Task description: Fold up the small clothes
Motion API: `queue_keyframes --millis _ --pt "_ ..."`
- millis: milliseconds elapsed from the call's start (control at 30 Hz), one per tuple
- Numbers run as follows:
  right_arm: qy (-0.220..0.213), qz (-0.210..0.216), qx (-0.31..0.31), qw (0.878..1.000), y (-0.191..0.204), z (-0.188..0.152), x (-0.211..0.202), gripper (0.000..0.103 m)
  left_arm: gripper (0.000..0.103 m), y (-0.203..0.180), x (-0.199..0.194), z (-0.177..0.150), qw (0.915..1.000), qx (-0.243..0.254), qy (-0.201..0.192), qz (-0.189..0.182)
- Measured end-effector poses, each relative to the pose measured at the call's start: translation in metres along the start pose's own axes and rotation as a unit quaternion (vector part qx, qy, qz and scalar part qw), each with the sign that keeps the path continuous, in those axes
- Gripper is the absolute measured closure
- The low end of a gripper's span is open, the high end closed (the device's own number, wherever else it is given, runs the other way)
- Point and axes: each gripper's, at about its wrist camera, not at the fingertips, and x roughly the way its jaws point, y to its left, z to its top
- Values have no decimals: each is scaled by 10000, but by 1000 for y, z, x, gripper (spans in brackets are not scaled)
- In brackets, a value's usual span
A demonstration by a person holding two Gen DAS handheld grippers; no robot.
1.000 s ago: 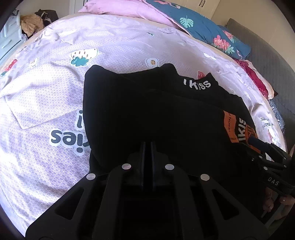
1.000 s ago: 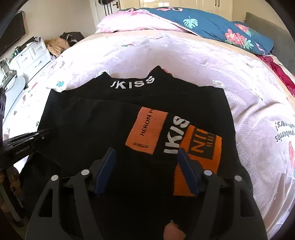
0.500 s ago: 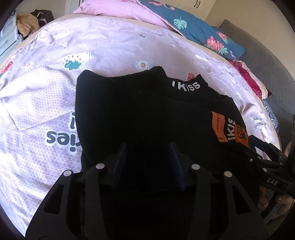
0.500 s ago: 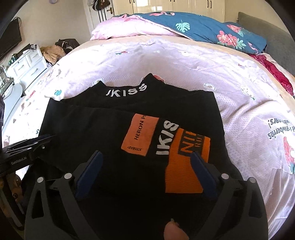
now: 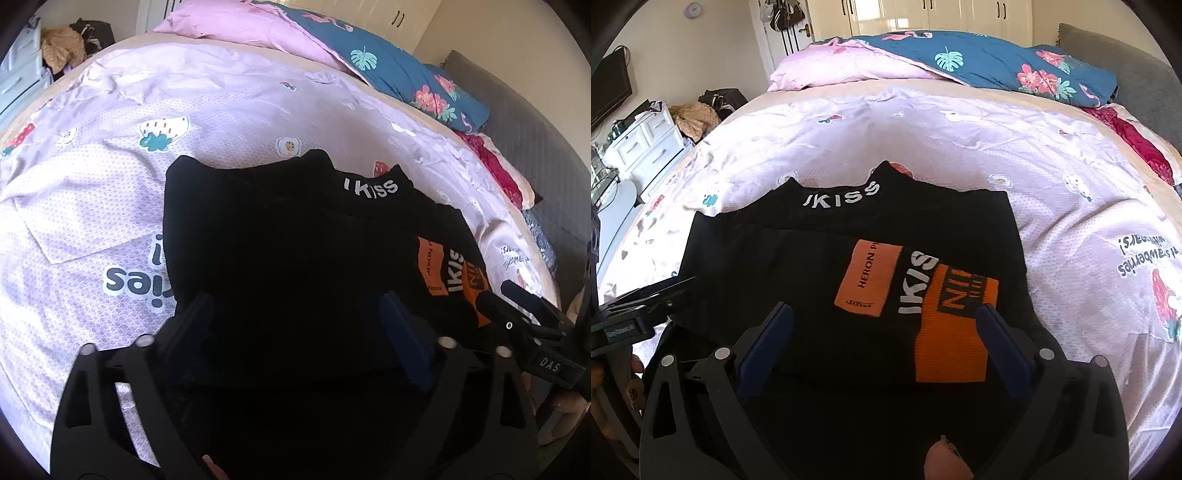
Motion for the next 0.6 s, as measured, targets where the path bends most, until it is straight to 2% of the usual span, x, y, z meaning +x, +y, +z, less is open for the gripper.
queue_keyframes --millis 33,333,600 --pt "-12 3 10 10000 -1 0 -1 4 9 0 -2 1 10000 -20 -24 1" --pt "-183 34 19 9998 0 2 -17 4 9 -2 -11 3 9999 -10 -103 127" --pt "-393 95 -2 9992 1 5 -39 4 9 -9 -36 4 9990 113 -384 218"
